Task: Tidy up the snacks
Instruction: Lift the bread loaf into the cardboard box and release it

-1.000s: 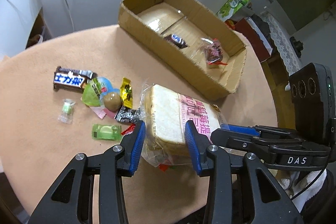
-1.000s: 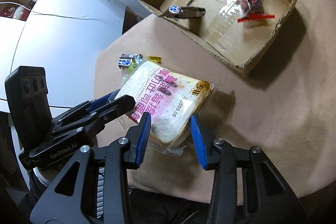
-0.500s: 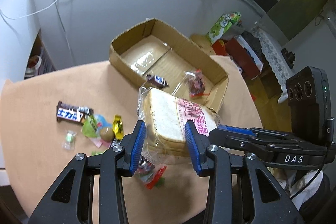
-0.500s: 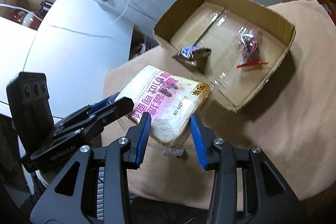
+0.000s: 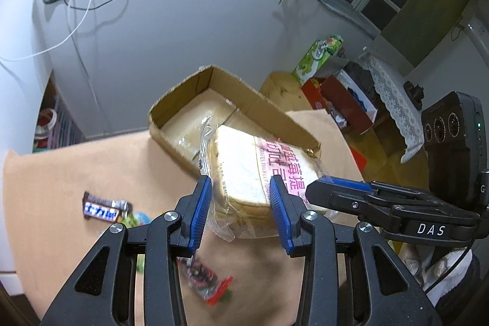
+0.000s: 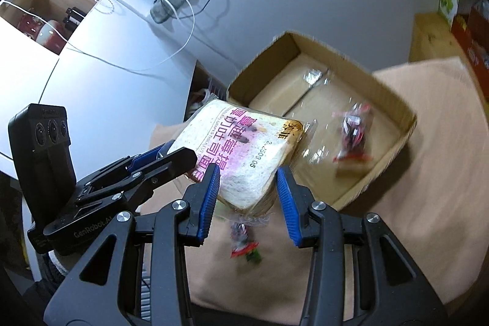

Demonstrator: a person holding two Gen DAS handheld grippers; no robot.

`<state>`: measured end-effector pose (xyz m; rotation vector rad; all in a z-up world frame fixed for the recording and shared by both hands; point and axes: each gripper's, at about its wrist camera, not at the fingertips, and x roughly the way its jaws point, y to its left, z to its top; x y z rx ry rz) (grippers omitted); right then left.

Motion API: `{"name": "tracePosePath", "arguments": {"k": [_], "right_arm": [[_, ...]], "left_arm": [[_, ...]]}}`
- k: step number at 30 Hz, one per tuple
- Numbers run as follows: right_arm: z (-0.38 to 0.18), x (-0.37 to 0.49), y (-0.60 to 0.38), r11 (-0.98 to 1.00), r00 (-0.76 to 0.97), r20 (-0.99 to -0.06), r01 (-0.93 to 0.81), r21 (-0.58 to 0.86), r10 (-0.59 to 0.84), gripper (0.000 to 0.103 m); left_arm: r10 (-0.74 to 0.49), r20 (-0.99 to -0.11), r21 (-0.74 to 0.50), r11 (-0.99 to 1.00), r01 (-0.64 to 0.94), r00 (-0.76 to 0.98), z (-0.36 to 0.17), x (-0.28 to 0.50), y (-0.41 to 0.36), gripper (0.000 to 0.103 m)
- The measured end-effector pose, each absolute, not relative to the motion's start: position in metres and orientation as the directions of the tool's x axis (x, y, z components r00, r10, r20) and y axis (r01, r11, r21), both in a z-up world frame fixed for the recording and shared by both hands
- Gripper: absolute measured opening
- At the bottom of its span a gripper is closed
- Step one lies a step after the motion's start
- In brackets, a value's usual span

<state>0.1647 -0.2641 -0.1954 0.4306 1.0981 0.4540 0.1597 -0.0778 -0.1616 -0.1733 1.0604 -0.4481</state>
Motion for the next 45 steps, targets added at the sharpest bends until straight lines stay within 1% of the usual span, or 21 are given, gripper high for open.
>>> {"name": "tracePosePath", "arguments": {"k": [11, 17, 33, 37, 38, 40, 45], "right_arm": [[-0.192, 0.212, -0.275, 0.87, 0.431, -0.762, -0.142, 0.471, 0.483, 0.042], [-0.203, 0.234, -0.279, 0.883, 0.422, -0.78, -0.133, 0.45, 0.461, 0.042], [-0.239, 0.272, -0.278, 0.904, 0.39, -0.818, -0.111, 0.414, 0.423, 0.041], [-0.248, 0.277, -0.277, 0.925, 0.393, -0.84, -0.097, 0.367, 0.375, 0.042], [-0.25, 0.279, -0.277, 0.934, 0.395, -0.85, -0.08, 0.347, 0.35, 0.044], [-0.253, 0.28, -0.278, 0.936, 0.394, -0.853, -0.069, 0.344, 0.343, 0.048], [-0.256, 0.279, -0.278, 0.94, 0.385, -0.86, -0.072, 0.333, 0.334, 0.049]], "left_arm": [[-0.44, -0.798, -0.359, 0.896, 0.26, 0.411, -0.169, 0.199, -0.092, 0.038], [-0.437, -0.816, -0.364, 0.897, 0.252, 0.378, -0.189, 0.219, -0.101, 0.038], [-0.377, -0.852, -0.287, 0.917, 0.277, 0.364, -0.212, 0.249, -0.113, 0.038], [-0.349, -0.864, -0.257, 0.926, 0.278, 0.364, -0.219, 0.256, -0.115, 0.038], [-0.331, -0.873, -0.239, 0.931, 0.277, 0.359, -0.222, 0.259, -0.117, 0.037], [-0.307, -0.884, -0.218, 0.938, 0.269, 0.354, -0.228, 0.26, -0.116, 0.038], [-0.291, -0.885, -0.198, 0.942, 0.272, 0.363, -0.229, 0.256, -0.108, 0.038]]}}
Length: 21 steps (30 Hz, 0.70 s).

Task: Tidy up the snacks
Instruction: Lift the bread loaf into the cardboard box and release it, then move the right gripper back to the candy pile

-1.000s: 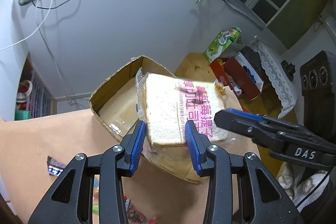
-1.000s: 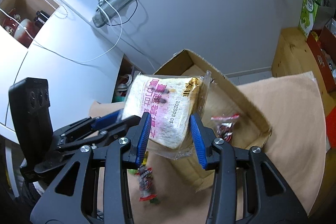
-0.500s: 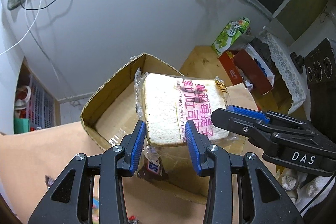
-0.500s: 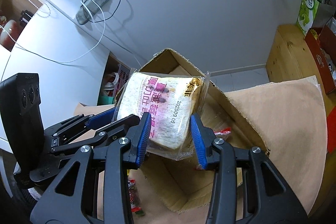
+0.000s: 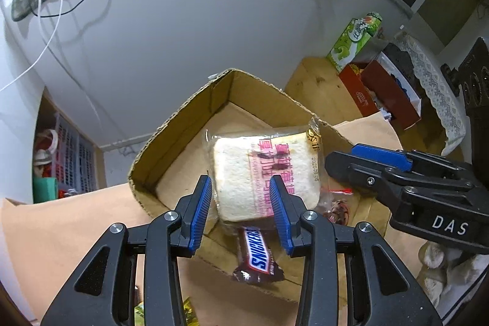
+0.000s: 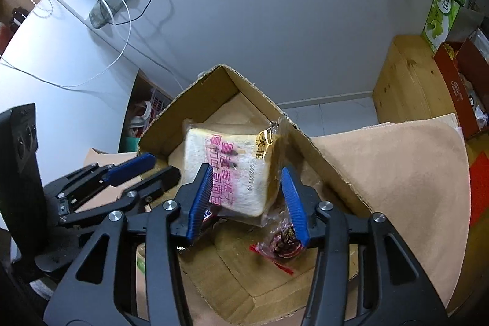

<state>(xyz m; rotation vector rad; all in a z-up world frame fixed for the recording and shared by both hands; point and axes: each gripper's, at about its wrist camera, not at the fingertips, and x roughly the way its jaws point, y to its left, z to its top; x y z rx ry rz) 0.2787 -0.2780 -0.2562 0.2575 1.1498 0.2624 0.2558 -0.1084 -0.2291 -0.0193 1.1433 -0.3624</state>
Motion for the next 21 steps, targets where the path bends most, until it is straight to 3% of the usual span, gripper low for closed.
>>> {"name": "tracePosePath", "arguments": {"k": [9, 13, 21], "right_arm": [[-0.241, 0.262, -0.275, 0.939, 0.394, -0.853, -0.114, 0.326, 0.344, 0.05], [-0.232, 0.248, -0.268, 0.94, 0.407, -0.847, -0.147, 0.309, 0.343, 0.061], [-0.219, 0.209, -0.251, 0.93, 0.4, -0.842, -0.224, 0.292, 0.361, 0.062]], "left_arm": [[-0.303, -0.871, -0.215, 0.943, 0.253, 0.387, -0.215, 0.248, -0.09, 0.038], [-0.309, -0.861, -0.227, 0.944, 0.238, 0.403, -0.205, 0.241, -0.078, 0.038], [-0.294, -0.855, -0.219, 0.952, 0.216, 0.427, -0.195, 0.214, -0.051, 0.038]]}}
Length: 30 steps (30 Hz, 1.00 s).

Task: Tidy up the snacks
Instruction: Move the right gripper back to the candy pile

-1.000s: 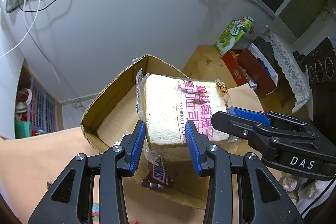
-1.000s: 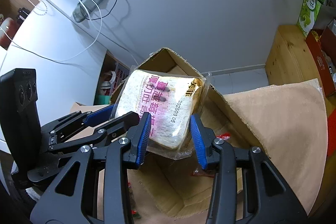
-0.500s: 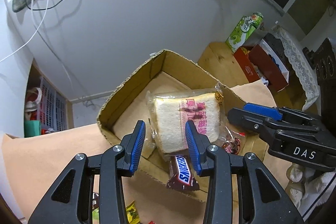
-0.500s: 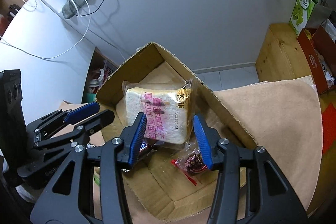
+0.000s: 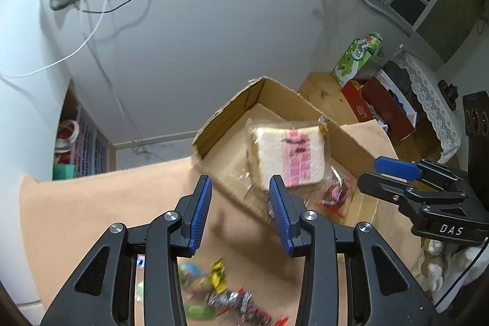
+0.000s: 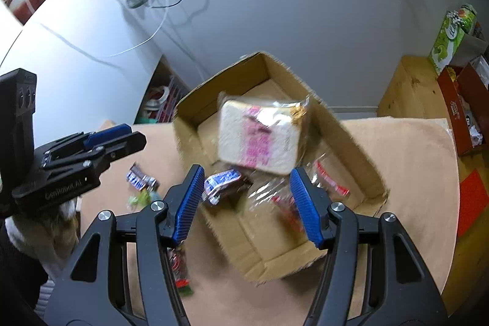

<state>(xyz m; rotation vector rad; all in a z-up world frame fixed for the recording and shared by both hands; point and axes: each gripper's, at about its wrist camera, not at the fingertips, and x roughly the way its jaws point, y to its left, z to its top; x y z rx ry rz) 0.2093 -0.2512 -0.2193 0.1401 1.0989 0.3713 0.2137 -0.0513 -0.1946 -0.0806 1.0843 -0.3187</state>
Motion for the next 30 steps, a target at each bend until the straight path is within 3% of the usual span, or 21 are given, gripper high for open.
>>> {"name": "tracePosePath", "arguments": {"k": [1, 3, 5, 18, 30], "right_arm": [[-0.218, 0.203, -0.249, 0.927, 0.396, -0.842, -0.234, 0.294, 0.367, 0.063], [-0.217, 0.19, -0.241, 0.917, 0.387, -0.838, -0.262, 0.299, 0.384, 0.076], [-0.217, 0.177, -0.232, 0.909, 0.372, -0.841, -0.294, 0.296, 0.394, 0.078], [-0.261, 0.105, -0.164, 0.858, 0.23, -0.898, -0.452, 0.244, 0.376, 0.078], [-0.308, 0.098, -0.145, 0.871, 0.171, -0.926, -0.429, 0.237, 0.336, 0.078]], "left_arm": [[-0.293, -0.855, -0.223, 0.952, 0.208, 0.427, -0.195, 0.209, -0.047, 0.038], [-0.294, -0.856, -0.233, 0.954, 0.191, 0.426, -0.196, 0.198, -0.036, 0.038], [-0.287, -0.858, -0.232, 0.957, 0.177, 0.426, -0.197, 0.187, -0.027, 0.038], [-0.252, -0.909, -0.255, 0.966, 0.035, 0.333, -0.246, 0.11, 0.033, 0.038], [-0.205, -0.928, -0.252, 0.961, -0.116, 0.312, -0.289, 0.088, 0.067, 0.038]]}}
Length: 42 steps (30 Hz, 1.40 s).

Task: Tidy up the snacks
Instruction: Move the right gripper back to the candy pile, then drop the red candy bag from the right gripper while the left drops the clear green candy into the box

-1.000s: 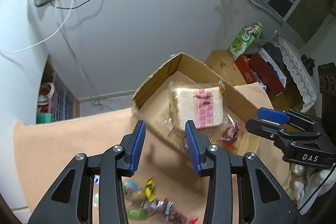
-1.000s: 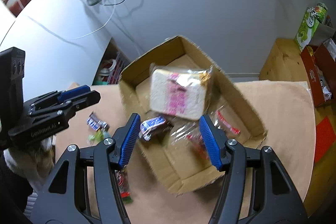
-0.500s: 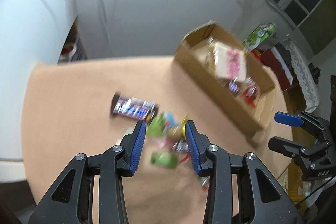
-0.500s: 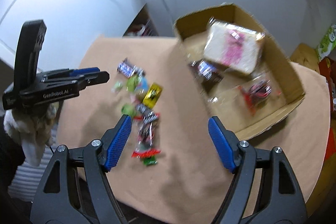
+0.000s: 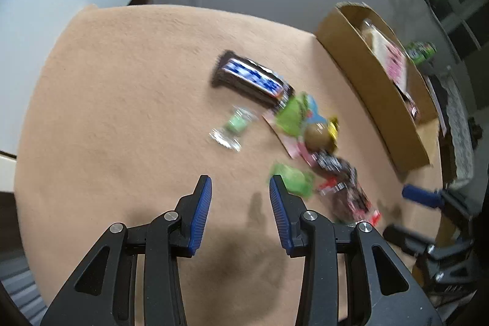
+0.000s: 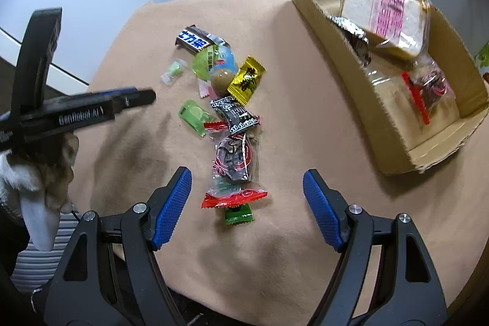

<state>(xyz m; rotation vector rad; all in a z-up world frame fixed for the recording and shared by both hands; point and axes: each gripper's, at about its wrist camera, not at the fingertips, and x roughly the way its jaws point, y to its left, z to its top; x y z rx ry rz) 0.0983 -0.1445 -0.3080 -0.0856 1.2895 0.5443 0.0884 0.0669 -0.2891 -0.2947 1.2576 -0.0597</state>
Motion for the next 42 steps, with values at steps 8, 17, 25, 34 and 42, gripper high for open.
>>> {"name": "tracePosePath", "arguments": {"k": [8, 17, 25, 34, 42], "right_arm": [[-0.321, 0.101, -0.137, 0.872, 0.138, -0.933, -0.423, 0.248, 0.332, 0.078], [-0.333, 0.111, -0.122, 0.868, 0.11, -0.944, -0.436, 0.236, 0.312, 0.077], [-0.345, 0.115, -0.116, 0.864, 0.072, -0.951, -0.443, 0.241, 0.302, 0.054], [-0.347, 0.11, -0.118, 0.859, 0.06, -0.944, -0.438, 0.266, 0.324, 0.037], [-0.335, 0.106, -0.141, 0.861, 0.075, -0.926, -0.401, 0.312, 0.37, 0.037]], "left_arm": [[-0.124, -0.942, -0.137, 0.99, -0.019, 0.312, -0.302, 0.112, 0.057, 0.037], [-0.088, -0.952, -0.078, 0.996, 0.045, 0.292, -0.31, 0.127, 0.041, 0.035], [-0.082, -0.956, -0.066, 0.996, 0.066, 0.283, -0.314, 0.143, 0.034, 0.023], [-0.091, -0.95, -0.079, 0.995, 0.053, 0.3, -0.318, 0.141, 0.037, 0.023], [-0.112, -0.943, -0.113, 0.993, 0.012, 0.314, -0.314, 0.128, 0.05, 0.023]]}}
